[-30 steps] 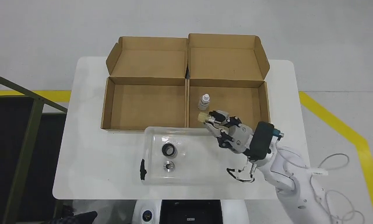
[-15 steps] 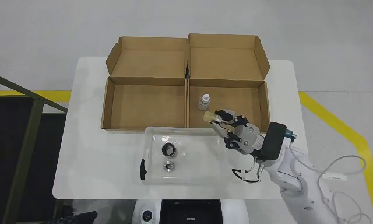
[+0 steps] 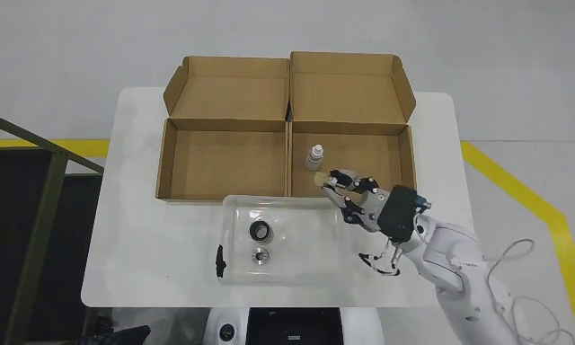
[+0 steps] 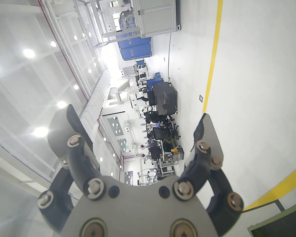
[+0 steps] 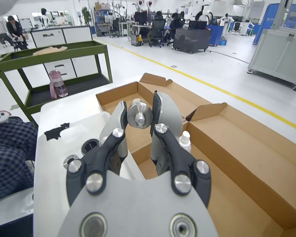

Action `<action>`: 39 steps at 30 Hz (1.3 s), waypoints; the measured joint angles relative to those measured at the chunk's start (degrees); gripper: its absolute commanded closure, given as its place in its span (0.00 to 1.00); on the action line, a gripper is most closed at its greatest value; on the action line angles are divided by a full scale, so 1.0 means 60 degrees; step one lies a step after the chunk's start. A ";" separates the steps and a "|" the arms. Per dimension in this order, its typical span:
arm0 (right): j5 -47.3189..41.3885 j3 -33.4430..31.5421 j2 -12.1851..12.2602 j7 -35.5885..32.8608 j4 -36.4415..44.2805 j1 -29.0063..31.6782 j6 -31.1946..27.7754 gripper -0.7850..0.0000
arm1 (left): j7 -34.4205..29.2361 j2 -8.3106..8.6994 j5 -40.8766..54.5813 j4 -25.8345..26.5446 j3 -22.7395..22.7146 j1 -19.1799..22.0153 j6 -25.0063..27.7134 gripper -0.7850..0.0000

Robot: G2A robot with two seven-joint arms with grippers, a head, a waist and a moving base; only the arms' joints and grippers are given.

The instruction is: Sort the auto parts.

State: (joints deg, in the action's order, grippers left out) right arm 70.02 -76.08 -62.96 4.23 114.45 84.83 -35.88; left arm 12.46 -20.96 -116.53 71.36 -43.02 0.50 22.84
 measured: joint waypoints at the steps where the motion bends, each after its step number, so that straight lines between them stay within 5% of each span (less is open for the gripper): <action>1: 0.0127 -0.0028 0.0008 -0.0186 -0.0019 0.0001 0.0069 1.00 | 0.0000 0.0000 0.0000 0.0000 0.0000 0.0000 0.0000 0.00; 19: -0.0135 -0.0625 0.0168 -0.3292 -0.0939 -0.1219 -0.0327 1.00 | 0.0000 0.0000 0.0000 0.0000 0.0000 0.0000 0.0000 0.00; 39: -0.0151 0.1232 -0.0005 -0.6120 -0.3212 -0.3781 -0.0612 1.00 | 0.0000 0.0000 0.0000 0.0000 0.0000 0.0000 0.0000 0.00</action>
State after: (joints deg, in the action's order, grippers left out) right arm 69.12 -68.69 -62.98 -32.49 95.18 62.15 -39.55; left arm 12.46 -20.96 -116.53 71.36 -43.02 0.50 22.84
